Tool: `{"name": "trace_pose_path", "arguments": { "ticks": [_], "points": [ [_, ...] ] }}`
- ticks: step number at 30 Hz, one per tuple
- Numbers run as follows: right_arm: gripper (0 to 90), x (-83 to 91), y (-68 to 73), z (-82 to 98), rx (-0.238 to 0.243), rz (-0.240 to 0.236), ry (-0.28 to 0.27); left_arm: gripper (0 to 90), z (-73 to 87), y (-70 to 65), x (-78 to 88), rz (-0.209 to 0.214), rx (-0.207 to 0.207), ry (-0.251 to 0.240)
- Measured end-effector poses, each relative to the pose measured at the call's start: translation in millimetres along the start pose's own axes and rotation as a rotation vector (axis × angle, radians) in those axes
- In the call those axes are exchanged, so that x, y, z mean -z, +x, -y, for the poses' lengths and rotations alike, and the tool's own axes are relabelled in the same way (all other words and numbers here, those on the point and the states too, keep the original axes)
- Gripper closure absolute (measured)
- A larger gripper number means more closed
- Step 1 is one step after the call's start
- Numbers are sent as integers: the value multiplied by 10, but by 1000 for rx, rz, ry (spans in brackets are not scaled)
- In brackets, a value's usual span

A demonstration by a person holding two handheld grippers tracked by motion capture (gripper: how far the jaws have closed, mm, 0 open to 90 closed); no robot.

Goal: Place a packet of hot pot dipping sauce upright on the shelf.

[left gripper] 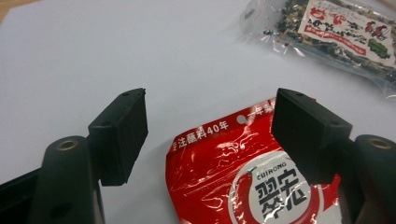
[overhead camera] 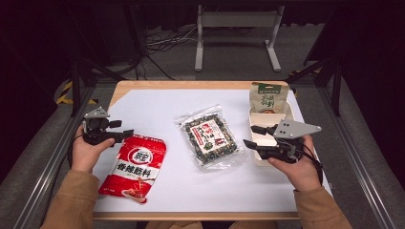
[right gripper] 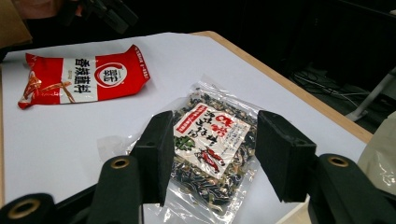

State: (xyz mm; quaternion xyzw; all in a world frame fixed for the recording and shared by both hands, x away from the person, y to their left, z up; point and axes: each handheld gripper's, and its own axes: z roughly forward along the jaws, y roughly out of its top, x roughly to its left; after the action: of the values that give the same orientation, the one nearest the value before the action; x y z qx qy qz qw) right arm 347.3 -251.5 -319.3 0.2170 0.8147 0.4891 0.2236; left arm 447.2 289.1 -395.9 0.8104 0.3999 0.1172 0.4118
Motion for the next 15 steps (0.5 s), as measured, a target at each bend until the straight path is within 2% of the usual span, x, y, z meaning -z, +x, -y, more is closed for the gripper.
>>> {"name": "trace_pose_path", "arguments": {
  "ticks": [4, 7, 8, 13, 15],
  "points": [
    [477, -11, 0, 16, -9, -6, 1, 286, 19, 28, -114, 0, 5, 8],
    [477, -19, 1, 27, -10, -7, 3, 284, 51, 80, -187, 22, 40, 17],
    [476, -21, 1, 29, -9, -6, 3, 286, 62, 94, -204, 18, 38, 15],
    [470, -32, -3, 38, -12, -9, 6, 282, 132, 160, -319, 43, 61, 88],
    [469, -36, -3, 42, -12, -11, 7, 281, 142, 166, -343, 49, 65, 97]
  ]
}}
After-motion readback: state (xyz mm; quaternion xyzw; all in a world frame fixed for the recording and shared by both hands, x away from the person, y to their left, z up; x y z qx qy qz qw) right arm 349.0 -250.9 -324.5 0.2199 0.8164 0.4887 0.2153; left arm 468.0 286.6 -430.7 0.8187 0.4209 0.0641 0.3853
